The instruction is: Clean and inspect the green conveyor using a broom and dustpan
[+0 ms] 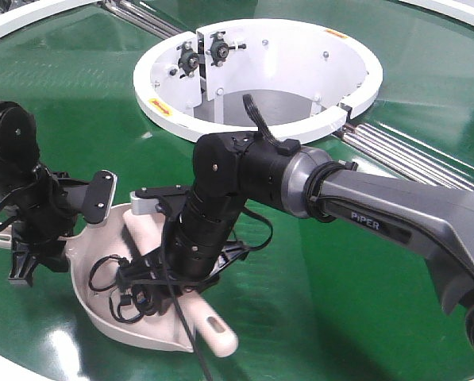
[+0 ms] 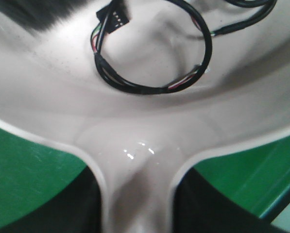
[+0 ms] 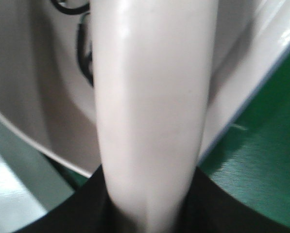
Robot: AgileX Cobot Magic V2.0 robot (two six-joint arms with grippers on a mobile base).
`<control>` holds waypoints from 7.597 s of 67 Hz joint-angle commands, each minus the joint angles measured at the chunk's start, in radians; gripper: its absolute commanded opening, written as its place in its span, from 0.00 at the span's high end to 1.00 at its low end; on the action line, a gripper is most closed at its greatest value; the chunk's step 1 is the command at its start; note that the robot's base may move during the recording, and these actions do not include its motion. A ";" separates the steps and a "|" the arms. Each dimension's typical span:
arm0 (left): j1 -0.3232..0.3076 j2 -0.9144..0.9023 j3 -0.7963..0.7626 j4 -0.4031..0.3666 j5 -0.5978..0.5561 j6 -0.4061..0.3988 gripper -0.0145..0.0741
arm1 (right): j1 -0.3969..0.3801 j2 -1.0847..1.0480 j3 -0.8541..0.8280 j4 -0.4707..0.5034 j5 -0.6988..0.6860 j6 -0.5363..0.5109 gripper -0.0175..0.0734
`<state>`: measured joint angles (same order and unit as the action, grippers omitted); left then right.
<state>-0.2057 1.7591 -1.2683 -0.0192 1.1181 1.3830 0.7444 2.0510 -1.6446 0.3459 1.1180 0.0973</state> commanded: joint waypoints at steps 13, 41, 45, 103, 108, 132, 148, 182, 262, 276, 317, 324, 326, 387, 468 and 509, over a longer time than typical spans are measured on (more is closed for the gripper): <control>-0.009 -0.041 -0.018 -0.018 0.014 0.001 0.84 | -0.109 -0.196 -0.028 -0.179 -0.039 0.051 0.81; -0.009 -0.041 -0.018 -0.018 0.014 0.001 0.84 | -0.463 -0.408 -0.027 -0.179 0.035 -0.107 0.81; -0.009 -0.041 -0.018 -0.018 0.014 0.001 0.84 | -0.503 -0.424 -0.027 -0.179 0.044 -0.128 0.81; -0.009 -0.041 -0.018 -0.018 0.014 0.001 0.84 | -0.680 -0.587 0.708 -0.188 -0.297 -0.216 0.81; -0.009 -0.041 -0.018 -0.018 0.014 0.001 0.84 | -0.680 -0.587 0.734 -0.196 -0.311 -0.216 0.81; -0.009 -0.041 -0.018 -0.019 0.014 0.001 0.84 | -0.680 -0.587 0.775 -0.208 -0.314 -0.215 0.81; -0.009 -0.041 -0.018 -0.019 0.010 0.001 0.84 | -0.680 -0.587 0.775 -0.209 -0.296 -0.215 0.80; -0.009 -0.041 -0.018 -0.021 0.011 -0.027 0.83 | -0.680 -0.514 0.775 -0.207 -0.294 -0.215 0.72; -0.009 -0.265 -0.018 -0.071 0.069 -0.285 0.17 | -0.679 -0.795 0.775 -0.212 -0.377 -0.208 0.22; -0.009 -0.443 -0.018 -0.071 0.012 -0.463 0.26 | -0.679 -0.966 0.775 -0.187 -0.473 -0.209 0.22; -0.046 -1.071 0.324 -0.058 -0.570 -0.943 0.37 | -0.677 -1.784 1.114 -0.223 -0.722 -0.240 0.23; -0.070 -1.240 0.569 -0.063 -0.729 -0.934 0.37 | -0.677 -1.932 1.235 -0.247 -0.810 -0.242 0.23; -0.070 -1.286 0.638 -0.069 -0.767 -0.947 0.37 | -0.677 -1.964 1.270 -0.246 -0.838 -0.240 0.23; -0.069 -1.474 1.001 -0.067 -0.997 -1.177 0.85 | -0.679 -1.958 1.398 -0.182 -0.864 -0.215 0.82; 0.103 -1.787 1.328 -0.032 -1.084 -1.357 0.85 | -0.679 -1.958 1.398 -0.182 -0.864 -0.216 0.82; 0.099 -1.786 1.327 0.042 -1.107 -1.490 0.85 | -0.679 -1.958 1.398 -0.182 -0.864 -0.218 0.82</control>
<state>-0.1049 -0.0128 0.0274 0.0226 0.0910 -0.0963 0.0697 0.0720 -0.2217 0.1629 0.3258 -0.1191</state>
